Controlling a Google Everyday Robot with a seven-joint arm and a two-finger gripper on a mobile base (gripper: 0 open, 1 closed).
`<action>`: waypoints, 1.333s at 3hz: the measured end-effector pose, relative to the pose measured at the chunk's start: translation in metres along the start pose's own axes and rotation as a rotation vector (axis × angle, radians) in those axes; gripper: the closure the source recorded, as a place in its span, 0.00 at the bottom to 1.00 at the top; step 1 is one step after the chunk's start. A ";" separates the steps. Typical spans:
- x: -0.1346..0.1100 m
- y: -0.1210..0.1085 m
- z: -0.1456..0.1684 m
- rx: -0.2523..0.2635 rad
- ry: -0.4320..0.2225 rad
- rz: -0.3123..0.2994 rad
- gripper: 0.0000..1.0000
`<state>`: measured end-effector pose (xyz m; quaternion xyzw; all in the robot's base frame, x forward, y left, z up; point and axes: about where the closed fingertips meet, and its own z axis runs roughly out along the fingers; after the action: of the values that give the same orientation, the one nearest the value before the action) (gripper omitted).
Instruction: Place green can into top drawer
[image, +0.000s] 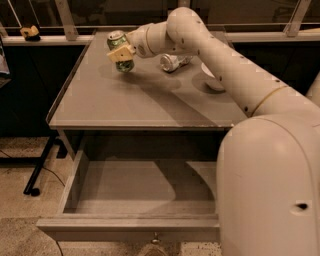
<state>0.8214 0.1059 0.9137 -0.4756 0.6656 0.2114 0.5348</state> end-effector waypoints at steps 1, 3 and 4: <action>0.004 0.014 -0.032 0.033 0.034 0.010 1.00; -0.010 0.063 -0.101 0.141 0.054 0.019 1.00; -0.008 0.104 -0.119 0.169 0.040 0.024 1.00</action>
Offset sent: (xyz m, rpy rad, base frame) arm -0.1194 -0.0617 0.0186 -0.0672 0.0120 -0.1602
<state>0.6713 0.0628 0.9377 -0.4249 0.6974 0.1514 0.5569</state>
